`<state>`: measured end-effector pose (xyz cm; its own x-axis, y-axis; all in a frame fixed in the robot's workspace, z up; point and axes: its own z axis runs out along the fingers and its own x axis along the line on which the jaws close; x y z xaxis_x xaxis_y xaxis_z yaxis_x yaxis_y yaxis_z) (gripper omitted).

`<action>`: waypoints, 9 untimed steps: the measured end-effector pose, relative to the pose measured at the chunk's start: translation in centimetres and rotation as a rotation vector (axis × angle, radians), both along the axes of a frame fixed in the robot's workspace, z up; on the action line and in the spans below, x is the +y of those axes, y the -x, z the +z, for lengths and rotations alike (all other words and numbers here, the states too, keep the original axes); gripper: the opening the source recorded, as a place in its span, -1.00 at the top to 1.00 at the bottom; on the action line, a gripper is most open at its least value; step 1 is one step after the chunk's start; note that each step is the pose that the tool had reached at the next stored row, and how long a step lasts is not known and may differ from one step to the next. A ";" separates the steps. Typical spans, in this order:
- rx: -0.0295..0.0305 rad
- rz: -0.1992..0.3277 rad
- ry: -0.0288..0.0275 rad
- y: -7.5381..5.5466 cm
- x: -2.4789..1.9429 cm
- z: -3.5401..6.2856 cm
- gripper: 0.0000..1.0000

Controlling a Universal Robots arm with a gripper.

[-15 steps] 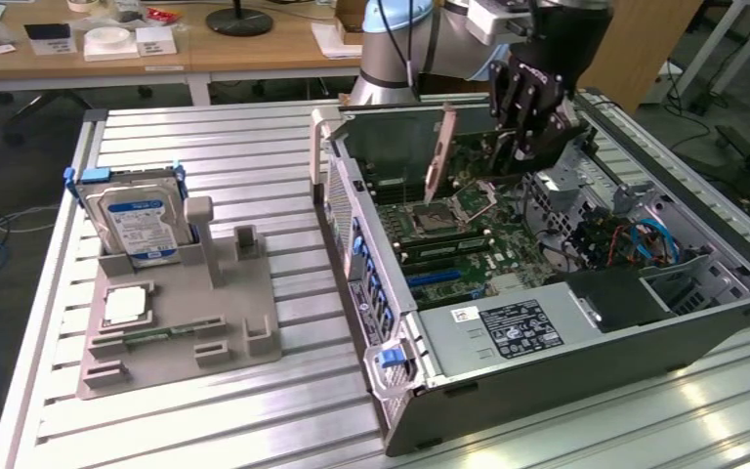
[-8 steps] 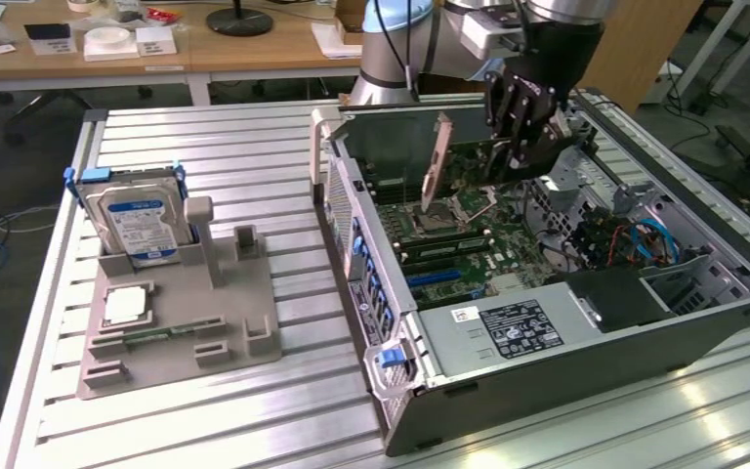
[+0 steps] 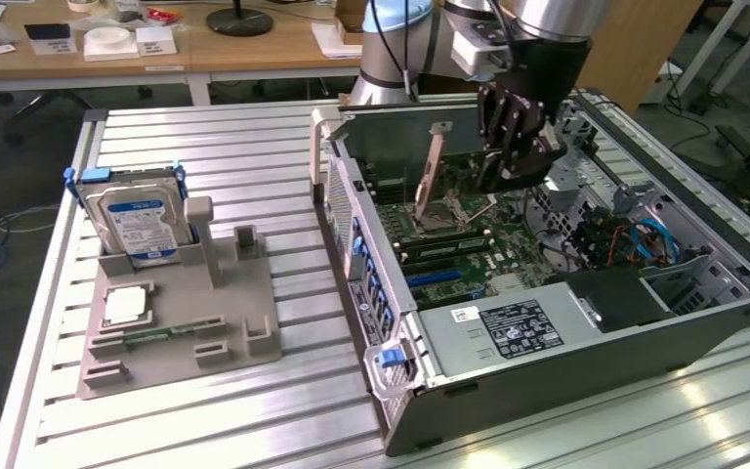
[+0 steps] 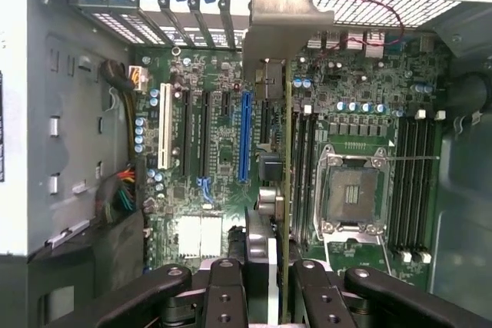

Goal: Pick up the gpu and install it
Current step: 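Insert the gpu into the slot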

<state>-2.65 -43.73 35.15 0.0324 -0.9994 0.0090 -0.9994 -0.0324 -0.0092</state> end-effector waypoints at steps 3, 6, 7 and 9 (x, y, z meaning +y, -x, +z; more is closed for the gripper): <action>0.0000 -0.001 0.0003 0.0 -0.02 -0.55 0.44; 0.0012 -0.001 0.0000 0.1 -0.01 -1.03 0.44; 0.0024 -0.001 0.0000 0.1 -0.02 -1.14 0.44; 0.0034 -0.001 -0.0002 0.1 -0.01 -1.30 0.44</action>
